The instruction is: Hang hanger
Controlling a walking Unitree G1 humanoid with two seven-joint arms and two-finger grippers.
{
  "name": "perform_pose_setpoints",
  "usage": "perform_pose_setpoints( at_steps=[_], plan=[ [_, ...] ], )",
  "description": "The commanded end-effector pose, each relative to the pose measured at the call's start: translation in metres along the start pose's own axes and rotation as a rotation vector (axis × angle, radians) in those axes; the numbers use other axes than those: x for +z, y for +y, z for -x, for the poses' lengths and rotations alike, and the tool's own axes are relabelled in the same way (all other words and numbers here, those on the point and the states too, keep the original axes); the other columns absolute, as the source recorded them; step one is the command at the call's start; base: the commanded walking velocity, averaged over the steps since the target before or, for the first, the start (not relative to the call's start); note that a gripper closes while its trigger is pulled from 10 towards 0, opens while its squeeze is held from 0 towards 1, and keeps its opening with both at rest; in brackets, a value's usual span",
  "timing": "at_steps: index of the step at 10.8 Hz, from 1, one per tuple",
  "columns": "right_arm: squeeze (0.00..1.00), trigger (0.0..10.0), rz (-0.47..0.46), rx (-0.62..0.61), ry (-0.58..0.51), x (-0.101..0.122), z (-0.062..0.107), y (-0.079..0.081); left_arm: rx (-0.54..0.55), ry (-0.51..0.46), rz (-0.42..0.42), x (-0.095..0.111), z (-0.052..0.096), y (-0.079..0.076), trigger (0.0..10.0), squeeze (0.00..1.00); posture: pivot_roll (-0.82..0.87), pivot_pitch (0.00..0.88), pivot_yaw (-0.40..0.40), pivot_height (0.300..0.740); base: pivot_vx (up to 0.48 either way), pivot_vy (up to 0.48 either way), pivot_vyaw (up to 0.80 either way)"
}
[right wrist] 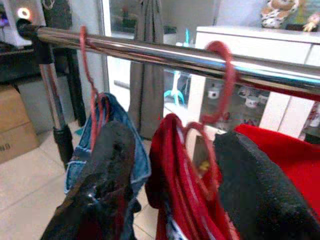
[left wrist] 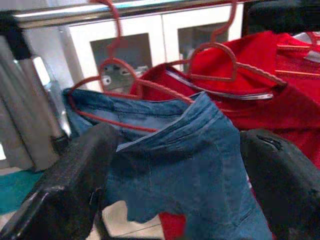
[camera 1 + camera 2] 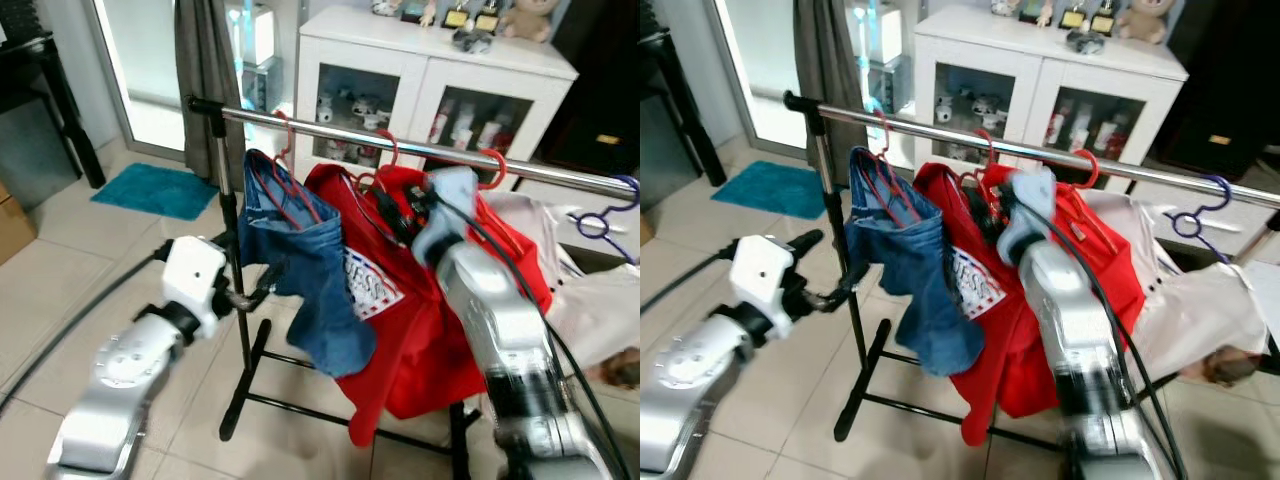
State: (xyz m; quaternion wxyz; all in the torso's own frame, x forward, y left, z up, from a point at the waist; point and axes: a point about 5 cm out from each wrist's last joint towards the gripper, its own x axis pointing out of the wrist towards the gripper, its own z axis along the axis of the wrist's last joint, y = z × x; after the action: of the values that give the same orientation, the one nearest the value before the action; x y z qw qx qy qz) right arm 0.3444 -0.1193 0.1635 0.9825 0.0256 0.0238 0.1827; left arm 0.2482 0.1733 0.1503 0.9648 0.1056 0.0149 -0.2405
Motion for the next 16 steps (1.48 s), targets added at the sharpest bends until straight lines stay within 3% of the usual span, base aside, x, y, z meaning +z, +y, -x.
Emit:
perform_pose_setpoints(
  at_steps=[1, 4, 6, 7, 10, 16],
  plan=[
    [1.00, 10.0, 0.023, -0.007, 0.003, 0.003, -0.005, -0.005, -0.013, 0.000, -0.005, 0.002, 0.003, 0.001, 10.0, 0.00, 0.04, 0.000, -0.072, 0.740, 0.000, 0.000, 0.00],
    [1.00, 10.0, 0.002, -0.043, 0.035, -0.001, -0.019, -0.009, 0.025, 0.001, -0.009, 0.006, 0.001, 0.003, 10.0, 0.00, 0.07, 0.000, -0.090, 0.740, 0.000, 0.000, 0.00],
    [1.00, 10.0, -0.031, -0.062, 0.010, -0.003, -0.018, -0.009, 0.064, -0.023, -0.010, 0.009, -0.006, 0.001, 10.0, 0.00, 0.06, 0.000, -0.101, 0.740, 0.000, 0.000, 0.00],
    [0.00, 10.0, -0.107, -0.069, -0.002, -0.011, -0.004, -0.009, 0.162, -0.048, 0.051, 0.010, -0.012, 0.005, 10.0, 0.00, 0.05, 0.000, -0.099, 0.740, 0.000, 0.000, 0.00],
    [0.00, 10.0, -0.180, -0.016, 0.070, -0.042, 0.030, 0.010, 0.172, -0.029, 0.080, 0.004, -0.017, -0.003, 10.0, 0.00, 0.01, 0.000, -0.077, 0.740, 0.000, 0.000, 0.00],
    [0.00, 10.0, -0.169, -0.082, 0.042, -0.038, 0.038, 0.006, 0.216, -0.029, 0.057, 0.003, -0.014, -0.001, 10.0, 0.00, 0.03, 0.000, -0.104, 0.740, 0.000, 0.000, 0.00]
  ],
)
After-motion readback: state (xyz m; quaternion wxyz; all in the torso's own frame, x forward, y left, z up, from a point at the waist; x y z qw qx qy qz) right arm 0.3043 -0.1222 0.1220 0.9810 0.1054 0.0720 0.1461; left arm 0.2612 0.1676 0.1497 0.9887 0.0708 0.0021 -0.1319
